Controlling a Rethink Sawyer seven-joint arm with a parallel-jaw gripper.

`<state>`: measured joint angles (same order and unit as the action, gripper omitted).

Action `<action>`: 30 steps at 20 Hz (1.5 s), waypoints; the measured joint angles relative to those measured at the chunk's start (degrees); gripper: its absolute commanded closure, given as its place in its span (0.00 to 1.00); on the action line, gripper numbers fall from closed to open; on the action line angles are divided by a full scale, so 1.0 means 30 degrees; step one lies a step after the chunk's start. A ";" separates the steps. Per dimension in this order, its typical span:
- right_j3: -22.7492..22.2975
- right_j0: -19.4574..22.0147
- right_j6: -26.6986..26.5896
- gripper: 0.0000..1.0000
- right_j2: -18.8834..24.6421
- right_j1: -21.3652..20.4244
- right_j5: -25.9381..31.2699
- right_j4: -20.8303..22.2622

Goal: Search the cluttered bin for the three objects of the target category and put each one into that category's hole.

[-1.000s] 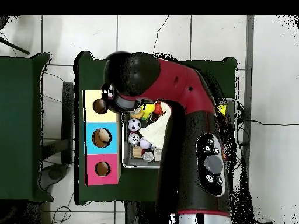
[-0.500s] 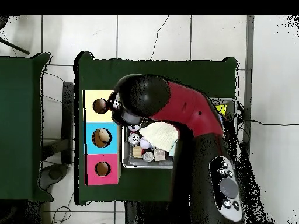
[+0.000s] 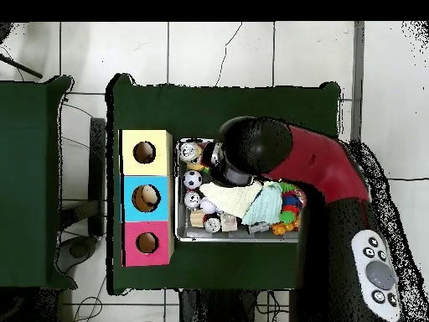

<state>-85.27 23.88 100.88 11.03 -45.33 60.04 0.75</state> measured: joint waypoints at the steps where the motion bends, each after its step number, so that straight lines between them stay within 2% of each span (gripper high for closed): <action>1: 0.0000 0.0120 -0.0043 1.00 0.0044 0.0002 0.0000 0.0255; 4: 0.0006 0.0691 -0.0315 1.00 0.0320 0.0000 0.0004 0.1478; 12: 0.0177 0.1722 -0.0748 1.00 0.1199 0.0279 0.0527 0.3345; 22: 0.0335 0.2185 -0.0748 1.00 0.2273 0.0837 0.0523 0.4666; 30: 0.1106 0.2753 -0.0839 1.00 0.3546 0.1806 0.0737 0.5774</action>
<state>-81.95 32.14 98.36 21.67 -39.92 62.25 18.07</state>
